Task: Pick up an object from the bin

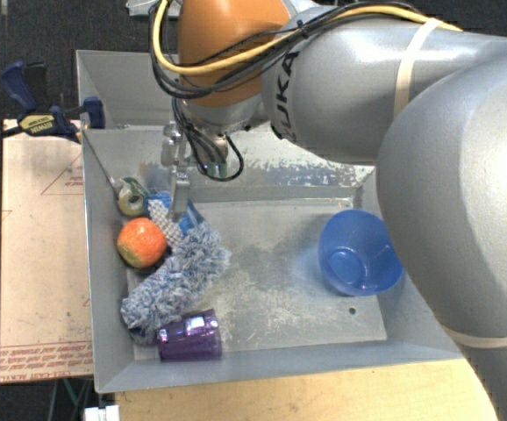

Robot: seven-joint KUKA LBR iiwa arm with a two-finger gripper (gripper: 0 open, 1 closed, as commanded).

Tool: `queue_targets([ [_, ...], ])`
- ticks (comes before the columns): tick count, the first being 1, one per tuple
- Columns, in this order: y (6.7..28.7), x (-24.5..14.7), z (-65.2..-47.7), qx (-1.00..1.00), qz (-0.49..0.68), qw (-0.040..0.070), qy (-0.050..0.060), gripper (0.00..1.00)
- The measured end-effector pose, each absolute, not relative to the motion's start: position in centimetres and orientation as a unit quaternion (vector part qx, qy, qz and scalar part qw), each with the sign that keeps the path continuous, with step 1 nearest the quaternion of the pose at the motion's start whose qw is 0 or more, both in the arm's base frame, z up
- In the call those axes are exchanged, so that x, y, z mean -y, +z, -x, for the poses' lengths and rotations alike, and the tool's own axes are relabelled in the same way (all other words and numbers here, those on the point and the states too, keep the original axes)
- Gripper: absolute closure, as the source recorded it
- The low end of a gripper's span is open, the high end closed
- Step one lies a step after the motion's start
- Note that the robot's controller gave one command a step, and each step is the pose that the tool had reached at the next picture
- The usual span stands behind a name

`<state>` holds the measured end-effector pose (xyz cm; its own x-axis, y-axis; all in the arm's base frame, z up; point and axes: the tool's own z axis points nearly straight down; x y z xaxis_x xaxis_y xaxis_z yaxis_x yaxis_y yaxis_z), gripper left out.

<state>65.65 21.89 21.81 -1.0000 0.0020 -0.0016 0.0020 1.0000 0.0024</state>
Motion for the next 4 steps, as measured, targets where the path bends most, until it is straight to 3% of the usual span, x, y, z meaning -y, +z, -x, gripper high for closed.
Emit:
queue_targets([
  [1, 21.8, -21.9, -65.6, -1.0, -0.001, 0.001, 0.001, 0.0],
  [2, 20.7, -24.1, -61.3, -1.0, -0.002, 0.0, 0.002, 0.0],
  [3, 16.3, -25.0, -62.6, -0.999, 0.049, 0.004, 0.002, 0.0],
  [4, 12.3, -23.4, -59.3, -0.991, 0.131, 0.002, 0.002, 0.0],
])
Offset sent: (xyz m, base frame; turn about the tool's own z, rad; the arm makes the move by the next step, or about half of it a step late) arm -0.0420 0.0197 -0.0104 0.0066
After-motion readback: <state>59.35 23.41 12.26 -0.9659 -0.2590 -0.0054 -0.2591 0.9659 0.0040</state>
